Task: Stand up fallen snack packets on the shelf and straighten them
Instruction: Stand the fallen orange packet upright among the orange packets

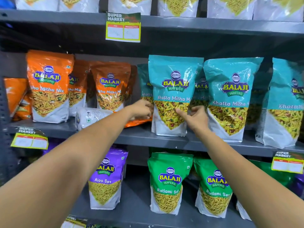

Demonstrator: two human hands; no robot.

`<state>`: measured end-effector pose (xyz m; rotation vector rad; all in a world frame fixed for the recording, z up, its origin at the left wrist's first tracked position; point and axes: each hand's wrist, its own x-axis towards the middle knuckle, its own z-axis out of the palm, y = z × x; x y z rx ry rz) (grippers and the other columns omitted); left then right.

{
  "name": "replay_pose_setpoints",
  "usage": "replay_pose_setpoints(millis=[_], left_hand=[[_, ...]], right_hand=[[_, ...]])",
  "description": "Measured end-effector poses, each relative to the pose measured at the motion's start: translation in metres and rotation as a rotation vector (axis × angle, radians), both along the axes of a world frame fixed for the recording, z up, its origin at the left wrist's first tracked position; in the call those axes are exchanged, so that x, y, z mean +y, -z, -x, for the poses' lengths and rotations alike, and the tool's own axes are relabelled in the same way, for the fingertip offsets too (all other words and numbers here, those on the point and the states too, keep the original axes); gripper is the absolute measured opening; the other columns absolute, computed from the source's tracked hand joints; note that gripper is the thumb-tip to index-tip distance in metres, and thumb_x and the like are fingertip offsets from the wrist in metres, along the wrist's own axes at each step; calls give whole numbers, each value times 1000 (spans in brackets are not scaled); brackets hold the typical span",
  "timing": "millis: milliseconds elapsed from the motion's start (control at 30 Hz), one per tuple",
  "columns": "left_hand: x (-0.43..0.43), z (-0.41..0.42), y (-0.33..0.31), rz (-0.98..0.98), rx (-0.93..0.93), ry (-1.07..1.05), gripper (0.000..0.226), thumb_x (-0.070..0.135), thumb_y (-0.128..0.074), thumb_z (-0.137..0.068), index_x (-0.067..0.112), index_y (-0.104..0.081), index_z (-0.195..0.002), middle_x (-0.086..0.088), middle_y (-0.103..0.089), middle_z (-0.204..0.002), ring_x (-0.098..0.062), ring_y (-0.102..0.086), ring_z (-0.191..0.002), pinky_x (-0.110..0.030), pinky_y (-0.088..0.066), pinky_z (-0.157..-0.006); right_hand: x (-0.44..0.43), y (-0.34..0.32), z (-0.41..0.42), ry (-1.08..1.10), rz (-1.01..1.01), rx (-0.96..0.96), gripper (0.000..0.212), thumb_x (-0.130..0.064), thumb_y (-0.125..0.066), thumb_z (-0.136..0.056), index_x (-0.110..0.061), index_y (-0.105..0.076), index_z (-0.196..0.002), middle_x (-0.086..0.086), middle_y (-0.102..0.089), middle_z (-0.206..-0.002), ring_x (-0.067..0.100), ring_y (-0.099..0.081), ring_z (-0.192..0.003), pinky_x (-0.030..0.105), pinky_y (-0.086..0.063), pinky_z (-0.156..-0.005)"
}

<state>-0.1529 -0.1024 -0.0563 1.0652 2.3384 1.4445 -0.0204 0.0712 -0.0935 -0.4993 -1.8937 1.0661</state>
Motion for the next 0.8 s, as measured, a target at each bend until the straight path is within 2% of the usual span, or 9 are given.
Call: replay_pose_setpoints(millis=[100,200,267,333,433,500,600,700,800], left_hand=[[-41,20,-25,-48,174,-157,24,-5,-55,-86,7,-68,-101,-8,-65,-95,-20,-60,-83,-27,-51,-63],[-96,50,-34,135,360,-334,10,8,-56,-85,13,-62,-78,-10,-59,-89,-22,-53,-79,-23,-44,-56],[-125,62,-35,425,469,-449,10,18,-59,-84,8,-62,-86,-14,-61,-97,-26,-56,-87,-30,-47,-66],[-145,72,-35,648,442,-421,37,26,-64,-85,1,-60,-112,-13,-60,-110,-28,-56,-95,-35,-46,-79],[-157,71,-32,696,335,-265,37,27,-59,-91,6,-52,-121,-7,-52,-116,-22,-48,-97,-31,-38,-82],[-165,81,-35,691,277,-238,48,36,-66,-82,7,-56,-118,-9,-58,-124,-24,-56,-98,-33,-45,-84],[-171,87,-42,783,39,-148,75,54,-73,-65,7,-56,-121,-10,-60,-125,-28,-61,-107,-40,-50,-95],[-174,81,-46,772,7,-89,60,51,-62,-82,11,-49,-125,-9,-54,-118,-26,-56,-101,-35,-50,-78],[-176,83,-42,728,-117,-3,78,44,-80,-65,11,-49,-129,-12,-57,-124,-26,-61,-101,-32,-56,-63]], right_hand=[[-37,-2,-5,273,-422,-22,34,-36,-62,-84,-10,-47,-101,11,-61,-99,31,-59,-91,33,-36,-66],[-93,-4,13,252,-604,-153,20,-28,-50,-88,-11,-52,-97,16,-63,-104,37,-61,-96,39,-43,-70],[-127,-6,32,147,-474,-209,27,-35,-56,-82,-11,-55,-93,17,-67,-95,37,-65,-89,39,-49,-71],[-160,-9,51,-58,-176,-305,39,-44,-62,-78,-10,-55,-96,15,-66,-84,35,-69,-68,43,-60,-62],[-198,-17,70,-320,281,-429,62,-42,-61,-86,-6,-39,-131,24,-53,-112,34,-59,-55,38,-54,-39],[-213,-18,82,-378,416,-437,66,-41,-59,-89,-6,-33,-139,27,-45,-129,36,-56,-60,36,-48,-30],[-221,-15,94,-402,533,-384,56,-45,-62,-86,-10,-49,-128,15,-50,-137,38,-62,-85,39,-54,-35],[-233,-14,97,-378,580,-336,22,-40,-60,-88,-20,-54,-93,12,-56,-125,35,-61,-109,51,-58,-65],[-242,-10,95,-325,566,-311,20,-29,-62,-89,-15,-50,-81,14,-61,-98,30,-62,-75,52,-55,-63]])
